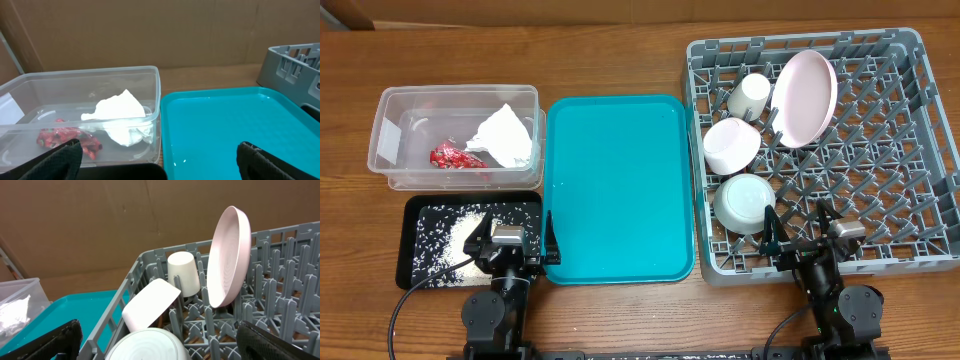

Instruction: Sort waste into correct bins and load items into the dishwasher

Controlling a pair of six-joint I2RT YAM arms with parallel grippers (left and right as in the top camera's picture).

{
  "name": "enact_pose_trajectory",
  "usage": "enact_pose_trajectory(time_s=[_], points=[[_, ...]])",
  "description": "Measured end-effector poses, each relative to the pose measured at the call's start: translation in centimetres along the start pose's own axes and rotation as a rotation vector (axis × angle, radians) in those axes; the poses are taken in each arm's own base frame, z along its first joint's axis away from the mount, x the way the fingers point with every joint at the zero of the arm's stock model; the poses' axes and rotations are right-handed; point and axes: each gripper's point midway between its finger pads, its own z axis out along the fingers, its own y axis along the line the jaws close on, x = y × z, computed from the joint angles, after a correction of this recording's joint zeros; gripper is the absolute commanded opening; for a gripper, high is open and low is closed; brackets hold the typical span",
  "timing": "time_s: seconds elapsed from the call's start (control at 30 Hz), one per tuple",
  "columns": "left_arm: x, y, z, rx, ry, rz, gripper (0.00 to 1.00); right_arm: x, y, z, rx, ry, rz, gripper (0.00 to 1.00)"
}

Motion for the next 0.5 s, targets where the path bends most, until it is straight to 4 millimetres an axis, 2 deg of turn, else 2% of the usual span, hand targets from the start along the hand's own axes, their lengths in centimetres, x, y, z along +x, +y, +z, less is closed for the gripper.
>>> enact_pose_trajectory(time_s=[0.5], points=[[0.00,0.01,0.00,0.000,0.000,0.017,1.00,-0.01,0.00,0.00,0.000,0.000,0.000,1.00]])
